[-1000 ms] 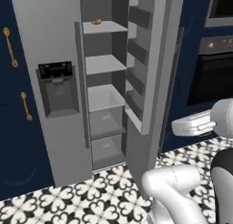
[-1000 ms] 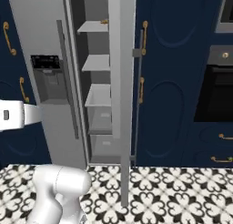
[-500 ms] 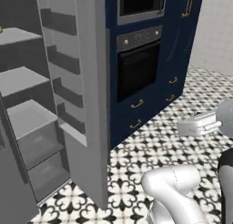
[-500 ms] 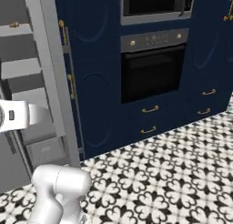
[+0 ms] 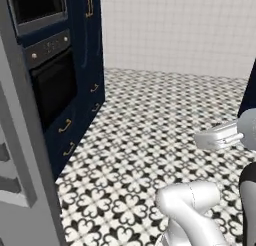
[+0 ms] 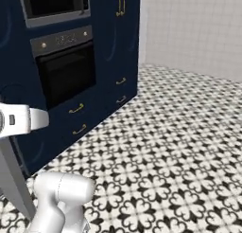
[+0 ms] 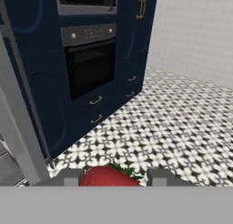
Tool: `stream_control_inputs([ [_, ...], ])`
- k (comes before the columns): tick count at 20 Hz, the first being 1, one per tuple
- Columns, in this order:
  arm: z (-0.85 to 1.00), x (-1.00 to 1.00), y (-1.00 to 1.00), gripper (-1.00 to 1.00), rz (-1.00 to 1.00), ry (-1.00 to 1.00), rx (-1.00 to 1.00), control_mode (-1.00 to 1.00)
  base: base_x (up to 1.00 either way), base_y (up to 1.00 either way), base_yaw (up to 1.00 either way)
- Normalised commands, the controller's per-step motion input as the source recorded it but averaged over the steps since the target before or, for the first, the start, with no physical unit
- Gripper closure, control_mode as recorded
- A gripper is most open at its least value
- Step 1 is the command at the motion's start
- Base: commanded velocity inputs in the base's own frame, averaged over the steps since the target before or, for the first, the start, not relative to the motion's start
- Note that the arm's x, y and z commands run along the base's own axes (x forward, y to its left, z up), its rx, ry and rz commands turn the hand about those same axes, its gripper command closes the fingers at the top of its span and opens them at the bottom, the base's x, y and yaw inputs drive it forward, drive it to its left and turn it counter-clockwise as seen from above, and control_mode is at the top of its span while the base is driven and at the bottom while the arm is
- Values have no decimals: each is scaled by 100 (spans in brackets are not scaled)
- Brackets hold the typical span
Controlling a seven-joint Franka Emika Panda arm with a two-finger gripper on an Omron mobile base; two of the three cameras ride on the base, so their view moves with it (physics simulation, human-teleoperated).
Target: Take the strawberry from the fridge and place it on top of the pancake, located on the dining counter.
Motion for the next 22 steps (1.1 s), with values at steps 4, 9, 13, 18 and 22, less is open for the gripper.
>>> stream_control_inputs([
  [4,0,0,0,100,0,0,0,100,0,-51,-77],
  [9,0,0,0,100,0,0,0,100,3,-65,-62],
  [13,0,0,0,100,0,0,0,100,1,-58,-55],
  [18,0,0,0,100,0,0,0,100,4,-48,-53],
  [22,0,0,0,100,0,0,0,100,23,-29,-49],
])
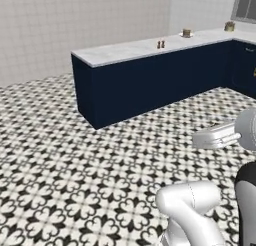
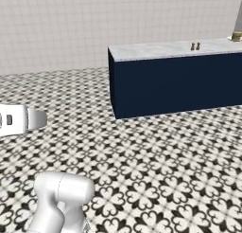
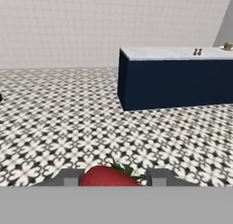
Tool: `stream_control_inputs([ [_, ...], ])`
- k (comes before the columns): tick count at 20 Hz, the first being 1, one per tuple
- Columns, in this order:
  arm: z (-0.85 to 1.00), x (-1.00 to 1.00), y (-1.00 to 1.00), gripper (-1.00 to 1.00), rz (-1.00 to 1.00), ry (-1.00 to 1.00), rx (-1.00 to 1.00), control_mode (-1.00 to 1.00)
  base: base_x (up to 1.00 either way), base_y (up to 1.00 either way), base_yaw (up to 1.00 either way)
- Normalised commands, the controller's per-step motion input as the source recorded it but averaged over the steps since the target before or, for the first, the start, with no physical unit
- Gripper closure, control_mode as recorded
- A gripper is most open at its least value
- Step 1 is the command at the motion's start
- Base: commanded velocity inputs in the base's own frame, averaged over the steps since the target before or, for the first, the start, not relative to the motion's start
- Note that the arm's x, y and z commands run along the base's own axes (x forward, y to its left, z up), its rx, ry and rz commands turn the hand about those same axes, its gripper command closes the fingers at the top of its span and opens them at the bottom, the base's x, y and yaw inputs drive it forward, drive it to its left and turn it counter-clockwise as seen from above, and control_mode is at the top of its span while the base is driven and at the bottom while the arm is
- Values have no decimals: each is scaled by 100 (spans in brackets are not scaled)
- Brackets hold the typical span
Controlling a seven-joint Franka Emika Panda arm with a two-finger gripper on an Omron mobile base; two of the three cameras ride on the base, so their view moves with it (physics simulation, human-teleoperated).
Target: Take the strawberry from the fridge and place it on top of the pancake, located on the dining counter.
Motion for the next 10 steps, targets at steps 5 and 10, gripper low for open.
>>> stream_control_inputs([
  [5,0,0,0,100,0,0,0,100,88,27,-25],
  [10,0,0,0,100,0,0,0,100,100,70,-15],
])
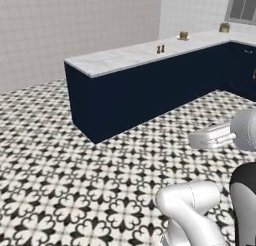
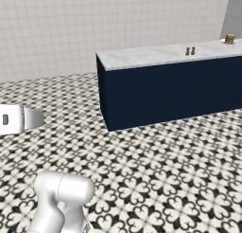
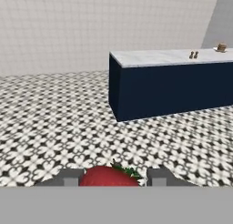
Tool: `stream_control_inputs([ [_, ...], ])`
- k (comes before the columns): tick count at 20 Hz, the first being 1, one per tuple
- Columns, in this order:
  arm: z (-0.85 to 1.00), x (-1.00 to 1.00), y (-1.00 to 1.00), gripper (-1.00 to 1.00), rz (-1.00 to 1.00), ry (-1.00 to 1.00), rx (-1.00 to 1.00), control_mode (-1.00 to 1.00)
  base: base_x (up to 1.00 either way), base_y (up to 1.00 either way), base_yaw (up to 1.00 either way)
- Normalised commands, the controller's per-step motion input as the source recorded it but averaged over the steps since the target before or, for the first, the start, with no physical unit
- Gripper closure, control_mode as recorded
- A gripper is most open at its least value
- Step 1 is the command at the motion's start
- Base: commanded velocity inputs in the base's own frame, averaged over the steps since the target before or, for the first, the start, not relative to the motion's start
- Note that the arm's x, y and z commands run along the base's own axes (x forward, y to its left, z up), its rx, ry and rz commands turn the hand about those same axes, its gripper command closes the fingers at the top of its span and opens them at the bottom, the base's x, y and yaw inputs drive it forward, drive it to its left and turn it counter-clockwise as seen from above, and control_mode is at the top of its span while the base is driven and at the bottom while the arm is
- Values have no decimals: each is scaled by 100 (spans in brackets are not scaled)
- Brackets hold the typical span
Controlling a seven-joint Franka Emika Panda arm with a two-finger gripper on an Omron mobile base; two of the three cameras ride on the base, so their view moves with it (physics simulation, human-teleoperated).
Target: Take the strawberry from the fridge and place it on top of the pancake, located on the dining counter.
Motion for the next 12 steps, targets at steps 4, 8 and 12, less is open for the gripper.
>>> stream_control_inputs([
  [4,0,0,0,100,0,0,0,100,100,88,-11],
  [8,0,0,0,100,0,0,0,100,100,97,-13],
  [12,0,0,0,100,0,0,0,100,99,100,-17],
])
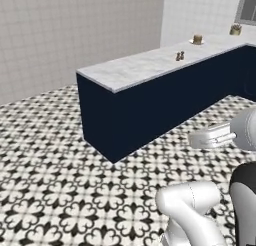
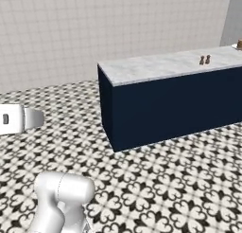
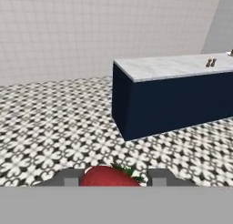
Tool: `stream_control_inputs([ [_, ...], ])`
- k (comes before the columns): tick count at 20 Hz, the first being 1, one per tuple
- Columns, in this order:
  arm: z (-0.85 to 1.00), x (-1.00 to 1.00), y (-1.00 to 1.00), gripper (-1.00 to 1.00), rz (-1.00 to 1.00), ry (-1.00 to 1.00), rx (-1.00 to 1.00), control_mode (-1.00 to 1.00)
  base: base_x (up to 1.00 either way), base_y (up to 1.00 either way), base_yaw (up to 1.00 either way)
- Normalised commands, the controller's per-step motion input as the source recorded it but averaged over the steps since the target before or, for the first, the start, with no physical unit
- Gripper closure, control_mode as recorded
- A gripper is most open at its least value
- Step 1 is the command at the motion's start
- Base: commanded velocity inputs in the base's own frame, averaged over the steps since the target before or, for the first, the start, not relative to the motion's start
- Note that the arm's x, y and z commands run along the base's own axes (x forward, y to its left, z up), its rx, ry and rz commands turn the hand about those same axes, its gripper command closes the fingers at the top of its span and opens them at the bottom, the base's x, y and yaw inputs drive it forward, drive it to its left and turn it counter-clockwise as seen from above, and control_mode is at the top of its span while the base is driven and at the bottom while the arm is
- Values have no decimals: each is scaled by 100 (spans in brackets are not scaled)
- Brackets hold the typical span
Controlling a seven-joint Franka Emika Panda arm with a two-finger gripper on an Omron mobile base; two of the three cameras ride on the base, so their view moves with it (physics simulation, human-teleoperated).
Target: Take the strawberry from the fridge and place it on top of the pancake, located on the dining counter.
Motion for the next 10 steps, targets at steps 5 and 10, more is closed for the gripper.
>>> stream_control_inputs([
  [5,0,0,0,100,0,0,0,100,92,100,-19],
  [10,0,0,0,100,0,0,0,100,83,100,-21],
])
